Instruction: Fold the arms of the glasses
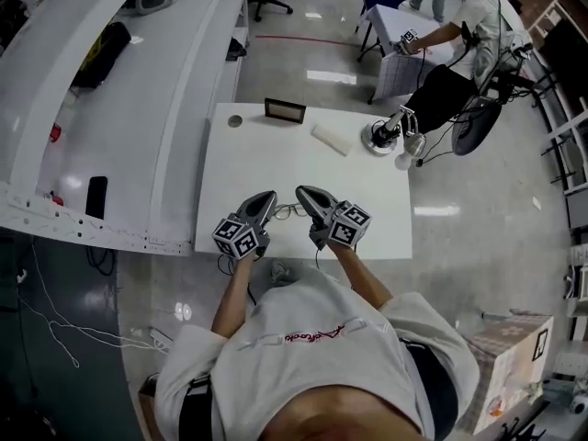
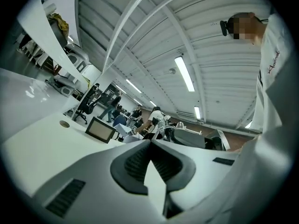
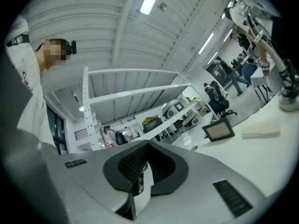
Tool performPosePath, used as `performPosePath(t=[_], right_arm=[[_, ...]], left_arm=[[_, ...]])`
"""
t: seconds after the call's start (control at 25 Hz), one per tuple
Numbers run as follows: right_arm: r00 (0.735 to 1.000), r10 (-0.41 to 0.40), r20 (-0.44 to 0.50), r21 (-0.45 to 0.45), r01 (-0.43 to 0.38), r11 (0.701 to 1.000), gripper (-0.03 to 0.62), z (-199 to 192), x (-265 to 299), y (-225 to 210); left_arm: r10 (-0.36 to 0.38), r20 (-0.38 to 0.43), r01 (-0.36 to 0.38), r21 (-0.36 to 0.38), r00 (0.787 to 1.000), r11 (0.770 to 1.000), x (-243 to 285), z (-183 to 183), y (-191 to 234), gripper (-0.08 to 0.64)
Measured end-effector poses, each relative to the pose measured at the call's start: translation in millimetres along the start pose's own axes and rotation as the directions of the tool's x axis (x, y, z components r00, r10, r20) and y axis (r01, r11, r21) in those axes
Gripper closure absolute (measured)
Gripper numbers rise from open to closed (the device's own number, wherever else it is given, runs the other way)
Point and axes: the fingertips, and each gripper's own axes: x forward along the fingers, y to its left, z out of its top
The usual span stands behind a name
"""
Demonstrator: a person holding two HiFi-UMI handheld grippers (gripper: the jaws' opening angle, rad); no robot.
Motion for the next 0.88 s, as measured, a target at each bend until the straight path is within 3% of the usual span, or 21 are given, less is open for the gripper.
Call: performPosePath(t=[0.2, 0.36, 0.6, 0.88], right_arm=[[0.991, -0.064, -0.118, -0.225, 0.036, 0.974, 0.588, -3, -16, 9], [0.979, -0.083, -0.184, -0.322, 0.020, 0.947, 0.588, -21, -42, 24], [0.972, -0.096, -0.216, -0.376, 0.008, 0.927, 0.588, -48, -94, 58], [0.980, -0.111, -0.167, -0.343, 0.048, 0.938, 0.588, -67, -163, 98]], left_arm=[[0.012, -0.001, -0.012, 0.043, 1.000, 0.999, -11, -4, -17, 0.531], [0.027, -0.003, -0.027, 0.073, 1.000, 0.997, -27, -17, -36, 0.531], [0.047, -0.022, -0.045, 0.100, 0.999, 0.994, -54, -53, -83, 0.531], [0.045, -0.057, -0.038, 0.115, 0.997, 0.993, -89, -103, -153, 0.531]])
